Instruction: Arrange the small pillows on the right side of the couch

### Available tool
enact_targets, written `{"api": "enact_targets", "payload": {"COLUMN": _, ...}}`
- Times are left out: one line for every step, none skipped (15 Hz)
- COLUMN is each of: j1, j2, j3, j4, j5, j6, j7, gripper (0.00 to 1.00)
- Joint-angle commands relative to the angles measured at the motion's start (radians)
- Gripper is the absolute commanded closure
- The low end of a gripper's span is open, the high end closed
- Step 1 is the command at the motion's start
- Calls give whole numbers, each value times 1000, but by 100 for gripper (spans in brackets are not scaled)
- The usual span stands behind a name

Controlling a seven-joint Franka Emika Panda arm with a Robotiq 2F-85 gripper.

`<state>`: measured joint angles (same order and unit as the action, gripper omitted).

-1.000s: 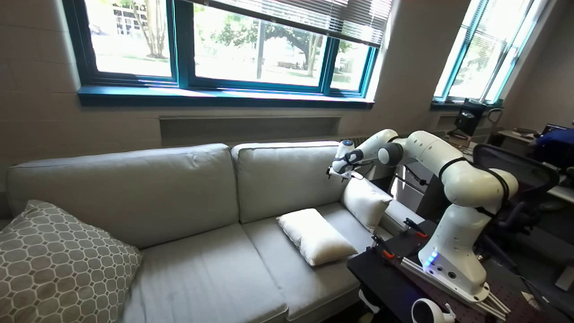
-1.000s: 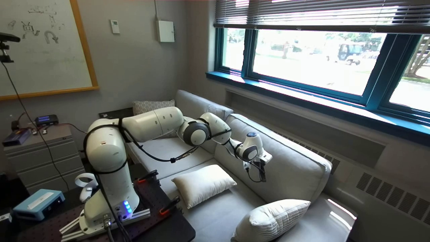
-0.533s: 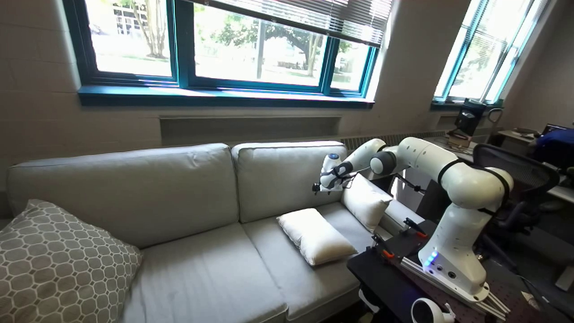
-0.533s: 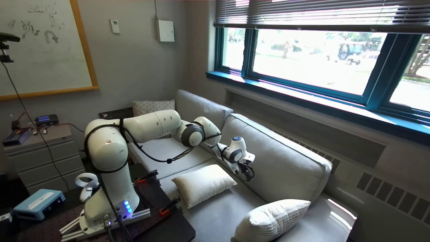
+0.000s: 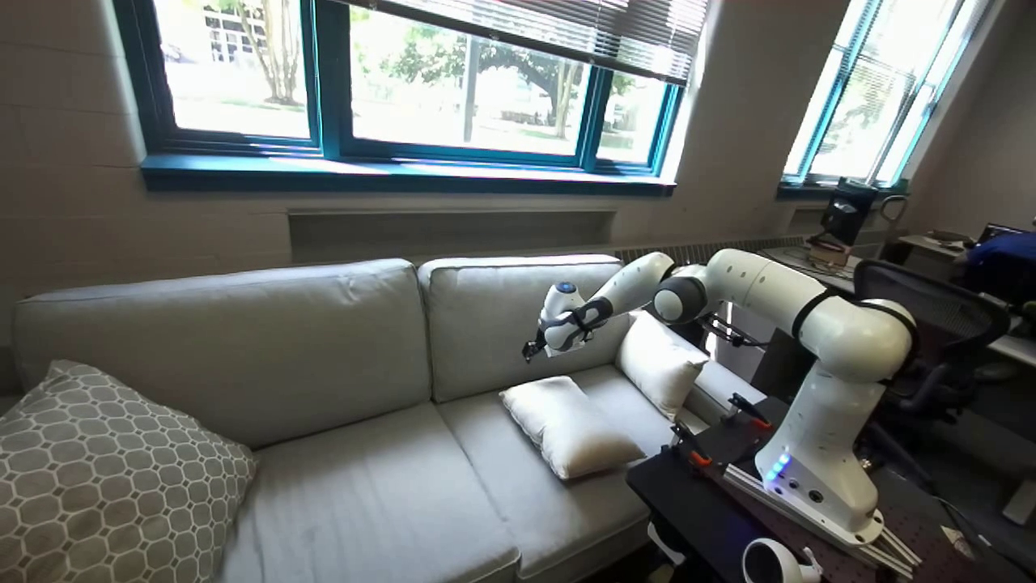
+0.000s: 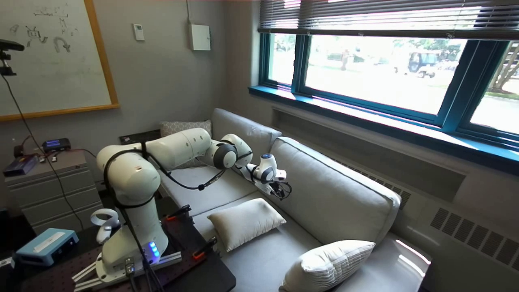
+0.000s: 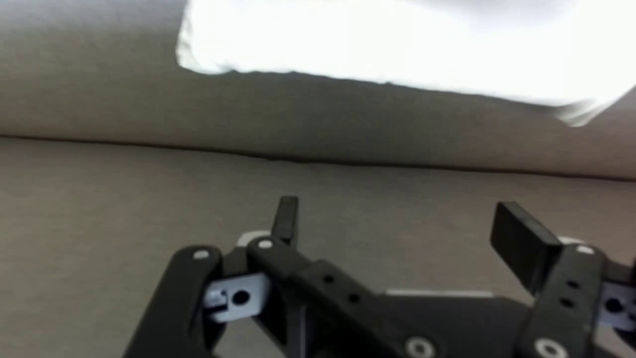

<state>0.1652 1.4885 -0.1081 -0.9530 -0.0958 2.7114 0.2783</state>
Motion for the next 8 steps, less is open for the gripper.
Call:
{"api": "enact_targets", "payload": {"j1": 90, "j2": -1, "j3": -21, "j4": 23, "j5": -29, "j6": -49, "j7": -32, "gripper": 0}}
{"api": "enact_targets", "payload": {"j1": 60, "j2": -3, "j3": -5, "j4": 7, "j5": -2, "j6": -20, "j7": -14, "gripper": 0}}
{"api": "enact_targets", "payload": {"j1": 85, "j2": -4, "j3": -10, "j4": 7, "j5": -8, "j6": -26, "j7": -12, "gripper": 0}}
{"api": "enact_targets", "payload": {"j1": 101, "j2": -4, "j3": -15, "j4": 7, "j5": -10, "j6": -30, "j7": -11, "gripper": 0}}
{"api": "enact_targets", "payload": {"j1": 106, "j2": -4, "j3": -17, "j4": 8, "j5": -12, "j6": -31, "j7": -10, "gripper": 0}}
{"api": "enact_targets", "payload": {"j1": 104, "j2": -4, "j3": -19, "j4": 8, "j5": -13, "j6": -31, "j7": -10, "gripper": 0}}
{"api": "enact_targets", "payload": {"j1": 100, "j2": -4, "j3": -21, "j4": 8, "j5": -14, "j6": -31, "j7": -11, "gripper": 0}}
{"api": "enact_targets", "payload": {"j1": 96, "j2": -4, "j3": -23, "j4": 8, "j5": -15, "j6": -31, "j7": -12, "gripper": 0}}
